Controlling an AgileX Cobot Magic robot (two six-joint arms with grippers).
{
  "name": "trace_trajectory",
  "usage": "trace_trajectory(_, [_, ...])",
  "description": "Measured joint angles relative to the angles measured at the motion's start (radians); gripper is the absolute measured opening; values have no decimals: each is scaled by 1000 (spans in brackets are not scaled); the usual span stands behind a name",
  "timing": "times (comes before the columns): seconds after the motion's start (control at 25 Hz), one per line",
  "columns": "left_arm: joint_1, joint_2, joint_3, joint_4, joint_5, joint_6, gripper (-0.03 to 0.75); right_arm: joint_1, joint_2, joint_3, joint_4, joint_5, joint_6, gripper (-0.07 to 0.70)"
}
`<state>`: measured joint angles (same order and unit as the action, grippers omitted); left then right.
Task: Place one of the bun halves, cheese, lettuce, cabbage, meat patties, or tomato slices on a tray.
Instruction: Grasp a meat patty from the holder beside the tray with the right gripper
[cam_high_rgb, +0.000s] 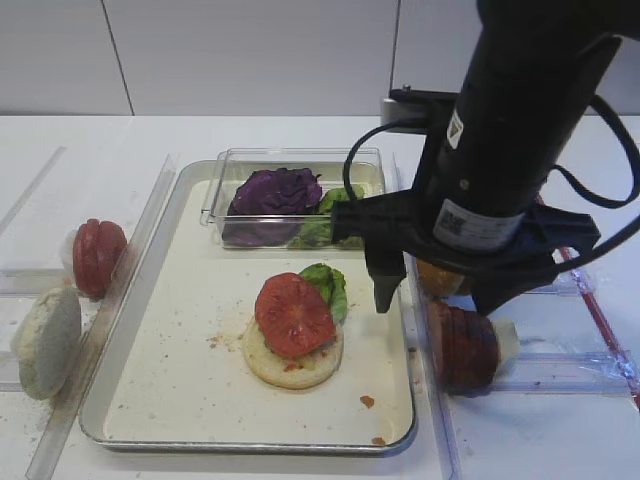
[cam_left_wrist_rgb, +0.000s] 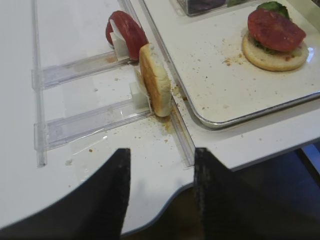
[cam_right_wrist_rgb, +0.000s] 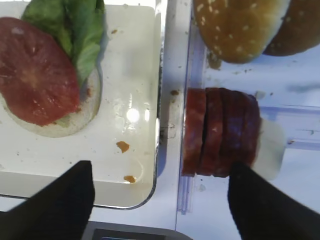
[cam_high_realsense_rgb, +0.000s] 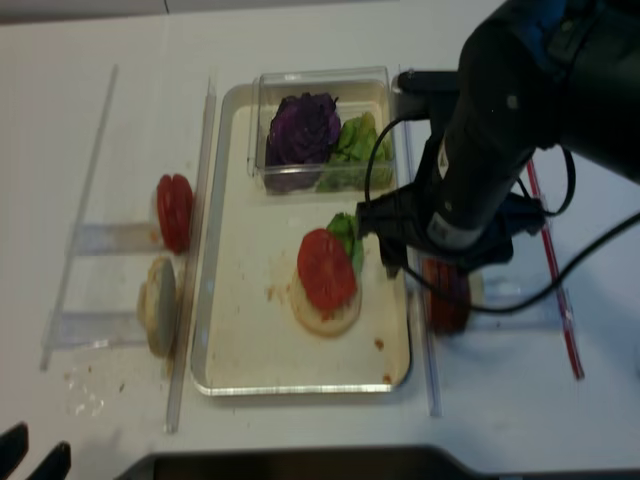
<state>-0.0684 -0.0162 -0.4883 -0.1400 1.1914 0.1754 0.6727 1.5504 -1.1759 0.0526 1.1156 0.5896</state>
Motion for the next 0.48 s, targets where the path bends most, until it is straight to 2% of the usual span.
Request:
trace_trajectory(0.16, [0, 0, 0, 0, 0, 0, 287, 0, 25, 0, 17, -4, 4, 571])
trace_trajectory(0.48, [0, 0, 0, 0, 0, 0, 287, 0, 56, 0, 53, -47, 6, 571])
